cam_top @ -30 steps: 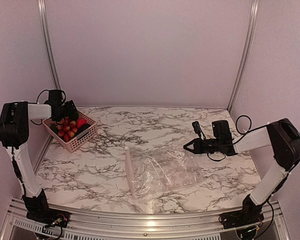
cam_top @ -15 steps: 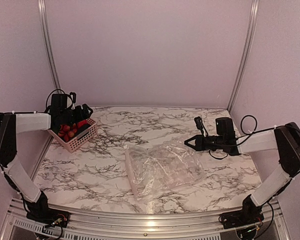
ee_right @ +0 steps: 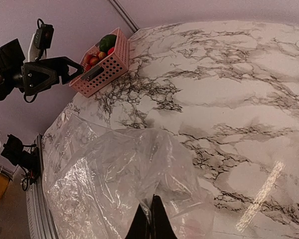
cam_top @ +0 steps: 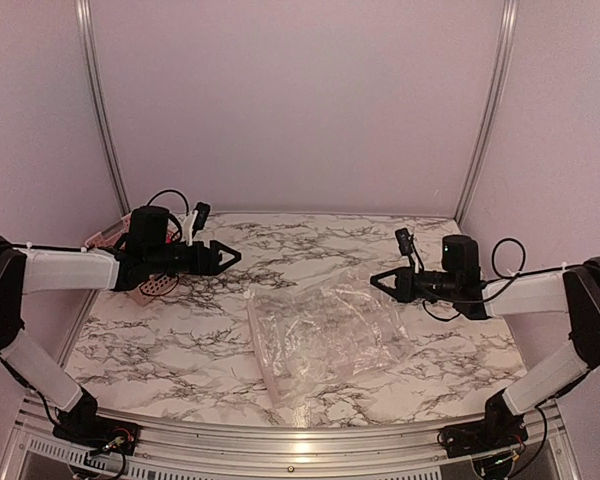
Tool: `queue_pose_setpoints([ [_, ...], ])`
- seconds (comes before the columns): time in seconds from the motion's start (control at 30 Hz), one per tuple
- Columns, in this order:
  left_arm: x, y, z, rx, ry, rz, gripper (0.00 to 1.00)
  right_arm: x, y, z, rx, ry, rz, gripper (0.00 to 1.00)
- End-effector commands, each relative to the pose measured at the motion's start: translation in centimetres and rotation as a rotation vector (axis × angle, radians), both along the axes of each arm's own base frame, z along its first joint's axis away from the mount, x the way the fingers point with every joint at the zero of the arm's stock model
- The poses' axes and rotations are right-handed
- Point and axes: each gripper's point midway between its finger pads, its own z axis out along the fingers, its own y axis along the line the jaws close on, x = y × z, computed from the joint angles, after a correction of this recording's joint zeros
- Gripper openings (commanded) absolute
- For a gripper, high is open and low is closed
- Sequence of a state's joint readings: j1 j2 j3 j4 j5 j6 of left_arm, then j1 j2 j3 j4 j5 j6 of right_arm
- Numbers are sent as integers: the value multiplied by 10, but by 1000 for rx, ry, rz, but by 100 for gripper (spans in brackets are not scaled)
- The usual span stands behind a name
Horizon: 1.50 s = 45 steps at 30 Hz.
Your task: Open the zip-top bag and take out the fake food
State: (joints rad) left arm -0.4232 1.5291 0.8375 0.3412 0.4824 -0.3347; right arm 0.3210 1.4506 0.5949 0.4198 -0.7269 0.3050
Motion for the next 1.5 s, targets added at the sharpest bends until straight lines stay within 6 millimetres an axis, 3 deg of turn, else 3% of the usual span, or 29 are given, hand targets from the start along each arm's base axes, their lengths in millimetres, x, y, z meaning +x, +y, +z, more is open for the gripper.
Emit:
queue_pose_setpoints([
  [0.0, -11, -33, 2, -4, -24, -143, 82, -7, 4, 18, 35, -66, 42, 0],
  [0.3, -44, -74, -13, 40, 7, -317, 66, -12, 6, 28, 43, -103, 72, 0],
  [0.4, -50, -79, -22, 72, 28, -346, 54, -13, 6, 31, 44, -113, 76, 0],
  [0.77, -68, -87, -42, 132, 72, -424, 49, -13, 5, 32, 31, -124, 73, 0],
  [1.17, -81, -93, -41, 105, 92, -510, 0, -5, -3, 24, -19, -120, 14, 0],
  [1.43, -80, -89, -42, 124, 90, -498, 0, -4, -8, 22, -30, -120, -3, 0],
  [1.47, -79, -89, -43, 126, 93, -496, 9, -4, -7, 22, -29, -119, 1, 0],
])
